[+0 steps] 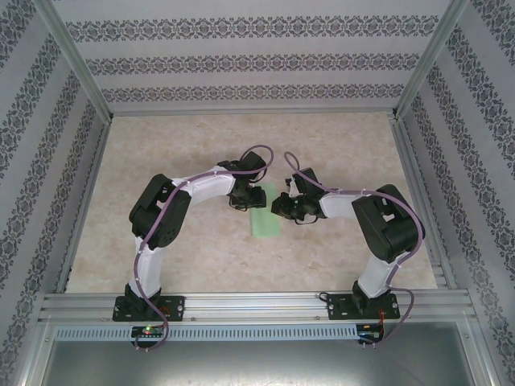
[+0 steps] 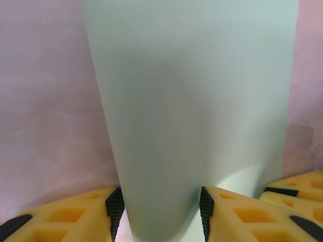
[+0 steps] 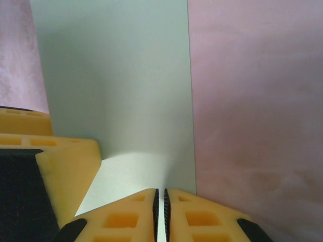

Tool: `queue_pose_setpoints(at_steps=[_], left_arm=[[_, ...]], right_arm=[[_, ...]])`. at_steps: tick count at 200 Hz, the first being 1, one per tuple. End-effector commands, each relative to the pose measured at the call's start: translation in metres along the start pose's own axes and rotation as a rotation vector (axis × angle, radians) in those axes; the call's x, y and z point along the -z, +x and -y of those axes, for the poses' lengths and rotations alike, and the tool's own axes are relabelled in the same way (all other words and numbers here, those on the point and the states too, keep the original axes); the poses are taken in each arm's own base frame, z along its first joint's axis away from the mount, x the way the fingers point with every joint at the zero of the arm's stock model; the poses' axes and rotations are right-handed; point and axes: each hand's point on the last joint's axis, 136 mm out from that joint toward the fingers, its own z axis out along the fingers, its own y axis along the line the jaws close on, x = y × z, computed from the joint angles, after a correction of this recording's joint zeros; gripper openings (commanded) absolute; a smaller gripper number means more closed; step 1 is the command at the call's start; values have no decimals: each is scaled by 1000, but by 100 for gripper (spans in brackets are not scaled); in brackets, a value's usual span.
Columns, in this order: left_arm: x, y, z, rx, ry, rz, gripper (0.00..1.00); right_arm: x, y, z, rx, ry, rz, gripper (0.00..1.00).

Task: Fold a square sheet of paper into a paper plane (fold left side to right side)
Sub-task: Hold the square sheet of paper at the center of the table.

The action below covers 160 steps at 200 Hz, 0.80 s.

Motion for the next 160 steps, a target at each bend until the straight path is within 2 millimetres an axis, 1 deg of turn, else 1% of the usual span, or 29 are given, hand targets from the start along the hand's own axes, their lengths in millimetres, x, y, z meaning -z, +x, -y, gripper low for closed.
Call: queue_pose_setpoints(at_steps=[1,12,28,42,79,89,103,116,136,148,160], left_arm=[[-22,14,-16,3,-61,-47,49],[-17,12,-14,-2,-54,-36,50],[-2,6,-11,-16,-49,-2,51],[14,0,-9,-28,-50,36,53],[68,-16,-6,-50,-44,160,58],[81,-18,-2,-59,-17,194,59],[91,-17,9,-76,60,223,58],[94,-13,25,-96,163,223,55],[84,-4,46,-118,293,165,46],[74,-1,54,-120,341,133,40],[63,0,55,-115,352,112,38]], right_arm=[[-11,18,28,-21,96,-53,15],[-12,23,35,-32,111,-62,14],[-12,28,41,-39,130,-71,13],[-12,32,45,-42,140,-78,13],[-11,38,52,-39,164,-91,11],[-11,37,51,-37,164,-90,10],[-10,36,51,-33,168,-89,10],[-9,36,50,-29,168,-89,10],[-9,36,50,-26,171,-91,10],[-9,36,50,-24,172,-92,10],[-9,36,51,-24,175,-92,9]])
